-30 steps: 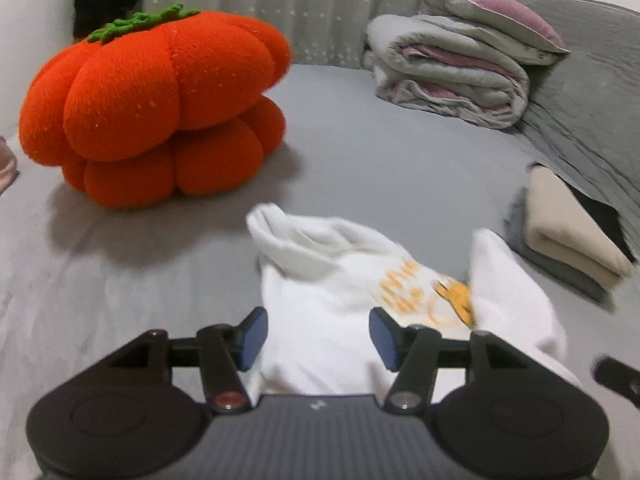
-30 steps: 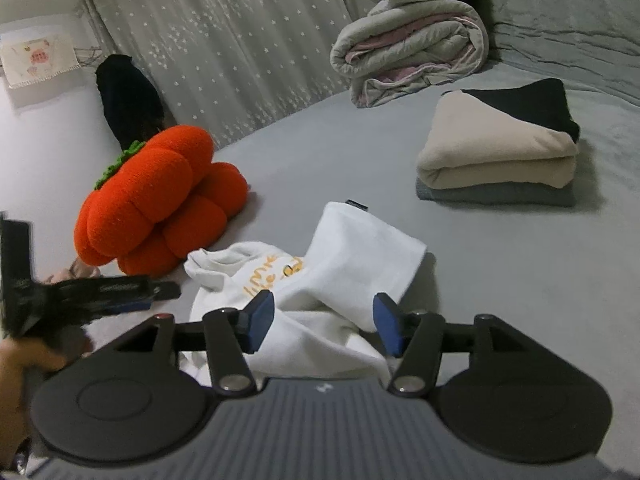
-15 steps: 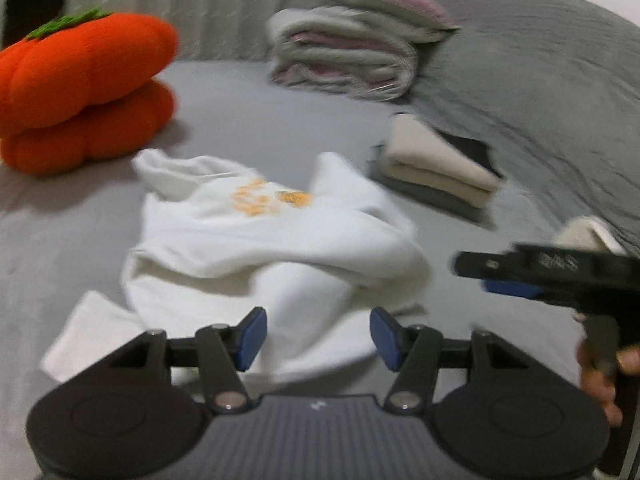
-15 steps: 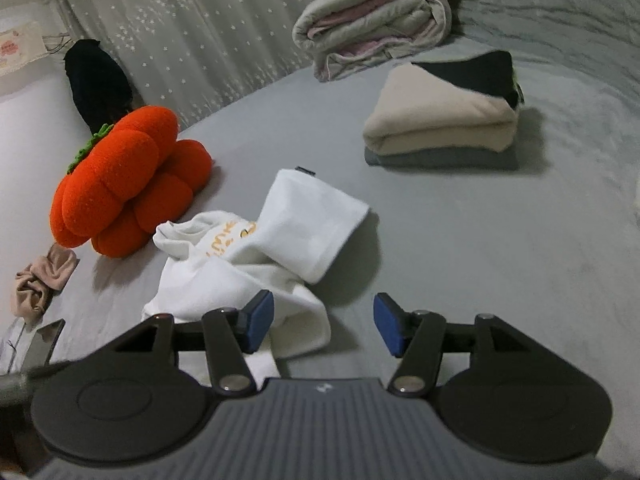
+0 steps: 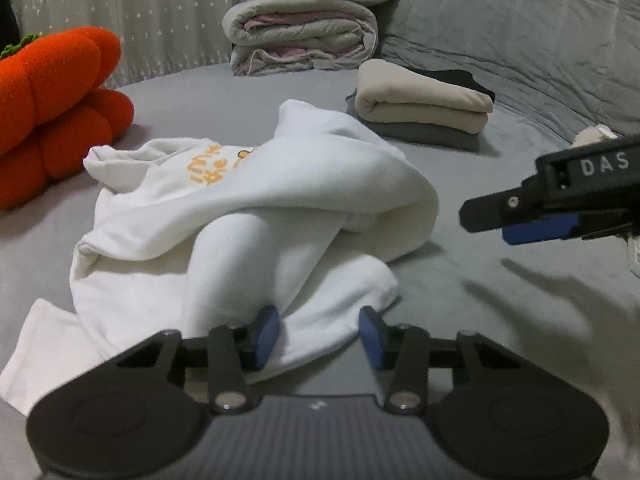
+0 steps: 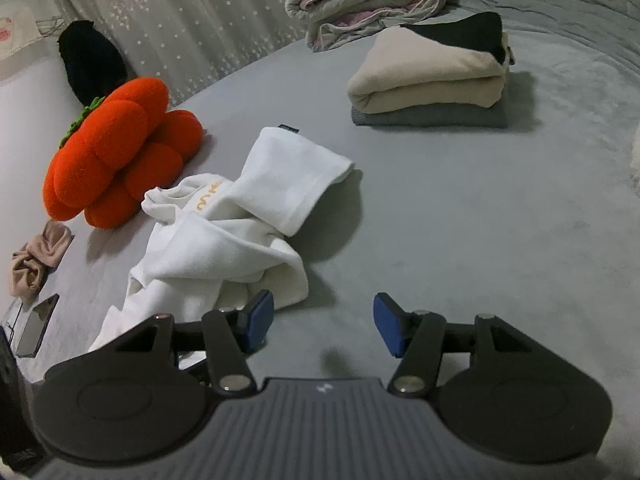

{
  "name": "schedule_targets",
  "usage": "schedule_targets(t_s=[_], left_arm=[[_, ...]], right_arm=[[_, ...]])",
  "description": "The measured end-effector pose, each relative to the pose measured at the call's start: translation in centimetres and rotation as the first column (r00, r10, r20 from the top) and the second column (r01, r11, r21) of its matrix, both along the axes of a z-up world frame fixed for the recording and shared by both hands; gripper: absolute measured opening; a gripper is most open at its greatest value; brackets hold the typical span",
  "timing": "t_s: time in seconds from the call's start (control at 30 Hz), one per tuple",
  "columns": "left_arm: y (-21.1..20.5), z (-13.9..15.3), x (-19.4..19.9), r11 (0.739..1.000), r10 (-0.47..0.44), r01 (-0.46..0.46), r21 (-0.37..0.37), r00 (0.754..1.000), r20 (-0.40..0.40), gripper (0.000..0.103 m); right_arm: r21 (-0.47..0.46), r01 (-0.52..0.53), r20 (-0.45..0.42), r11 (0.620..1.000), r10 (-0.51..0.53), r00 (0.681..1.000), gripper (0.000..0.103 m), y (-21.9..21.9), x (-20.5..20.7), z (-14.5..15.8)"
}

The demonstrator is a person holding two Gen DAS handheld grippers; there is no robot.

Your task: Fold clothes

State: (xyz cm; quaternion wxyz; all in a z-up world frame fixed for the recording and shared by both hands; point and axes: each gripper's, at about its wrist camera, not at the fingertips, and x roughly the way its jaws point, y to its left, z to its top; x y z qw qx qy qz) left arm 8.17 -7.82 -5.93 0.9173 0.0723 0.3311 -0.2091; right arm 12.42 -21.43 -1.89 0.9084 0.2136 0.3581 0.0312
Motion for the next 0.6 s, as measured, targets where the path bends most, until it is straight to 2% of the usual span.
schedule_targets(t_s=[0.13,0.27,0.37,0.4,0.43,0.6], left_arm=[[-0.2,-0.1,-0.2,1.0,-0.007,0.007,0.002,1.0,0.024,0.01],[-0.3,0.1,-0.5,1.0,-0.007,0.007,0.011,0.999,0.047,0.004],[-0.3,0.6,-1.0,1.0,-0.007,0.006,0.007,0.997,0.077,0.003],[-0.1,1.1,-1.3,1.0,-0.005,0.006,-0.003,0.996,0.09,0.003],[0.1,1.6,-1.5,1.0,-0.004,0.005,-0.014,0.995,0.103,0.003],[1.7,4.8,-3.4,0.996,0.018,-0.003,-0.09,0.985,0.17,0.003]], right_arm=[[0.03,-0.016,0.022,0.999,0.016,1.0,0.06,0.2,0.7,-0.4],[0.043,-0.029,0.036,0.999,0.027,0.999,0.057,0.5,1.4,-1.0],[0.047,-0.032,0.035,0.998,0.031,0.999,0.031,0.7,2.0,-1.5],[0.056,-0.04,0.034,0.998,0.038,0.999,0.008,0.8,2.1,-1.6],[0.069,-0.046,0.037,0.997,0.043,0.998,0.001,0.8,2.2,-1.7],[0.088,-0.048,0.155,0.995,0.034,0.987,0.001,1.4,0.9,0.5]])
